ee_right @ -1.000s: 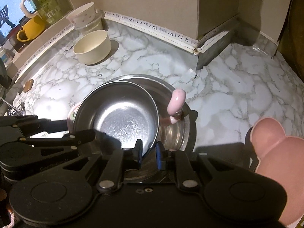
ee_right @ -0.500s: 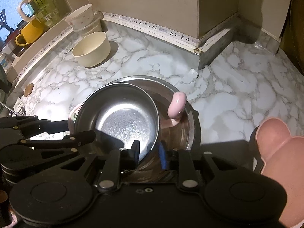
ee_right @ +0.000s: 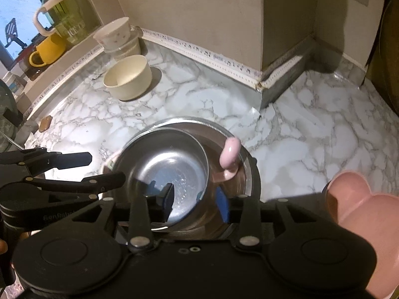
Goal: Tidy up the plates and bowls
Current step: 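Open both grippers to release the pink pot rim, then move both grippers to the rim of the cream bowl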
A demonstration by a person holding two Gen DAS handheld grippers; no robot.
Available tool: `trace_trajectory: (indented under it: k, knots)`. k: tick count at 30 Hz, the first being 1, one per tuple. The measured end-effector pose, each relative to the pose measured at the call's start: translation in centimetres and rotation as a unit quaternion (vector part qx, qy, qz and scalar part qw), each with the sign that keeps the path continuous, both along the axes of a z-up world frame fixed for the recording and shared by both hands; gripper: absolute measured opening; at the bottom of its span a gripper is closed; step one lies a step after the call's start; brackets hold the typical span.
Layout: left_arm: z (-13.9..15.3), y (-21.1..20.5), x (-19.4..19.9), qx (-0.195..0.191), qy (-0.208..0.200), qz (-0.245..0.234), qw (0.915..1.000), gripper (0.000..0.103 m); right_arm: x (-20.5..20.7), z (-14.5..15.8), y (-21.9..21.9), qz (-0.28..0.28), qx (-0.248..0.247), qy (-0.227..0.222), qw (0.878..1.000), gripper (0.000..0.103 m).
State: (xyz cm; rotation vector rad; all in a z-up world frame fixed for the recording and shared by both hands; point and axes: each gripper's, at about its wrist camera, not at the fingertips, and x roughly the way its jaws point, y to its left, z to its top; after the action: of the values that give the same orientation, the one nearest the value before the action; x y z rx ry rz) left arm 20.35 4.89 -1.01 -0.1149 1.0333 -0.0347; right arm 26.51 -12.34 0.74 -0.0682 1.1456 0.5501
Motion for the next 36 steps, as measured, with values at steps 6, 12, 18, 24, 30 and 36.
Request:
trace_trajectory:
  k: [6, 12, 18, 24, 30, 36]
  knots:
    - [1.5, 1.6, 0.4, 0.001, -0.016, 0.014, 0.9998, 0.070, 1.2, 2.1, 1.2, 0.013, 0.006, -0.025, 1.000, 0.055]
    - [2.8, 4.0, 1.1, 0.007, -0.034, 0.045, 0.9984, 0.073, 2.8, 3.4, 3.3, 0.028, 0.014, -0.044, 0.999, 0.062]
    - [3.9, 6.0, 2.1, 0.020, -0.053, 0.065, 0.9963, 0.078, 4.3, 3.8, 6.0, 0.043, 0.023, -0.050, 0.998, 0.065]
    - [4.0, 8.1, 3.5, 0.012, -0.054, 0.089, 0.9945, 0.078, 6.1, 3.5, 8.5, 0.051, 0.027, -0.057, 0.997, 0.077]
    - [2.7, 10.4, 5.5, 0.014, -0.042, 0.115, 0.9924, 0.079, 8.6, 2.4, 11.2, 0.056, 0.024, -0.048, 0.997, 0.084]
    - [0.9, 12.8, 8.1, 0.026, -0.040, 0.138, 0.9893, 0.079, 11.4, 0.8, 14.1, 0.046, 0.015, -0.043, 0.998, 0.084]
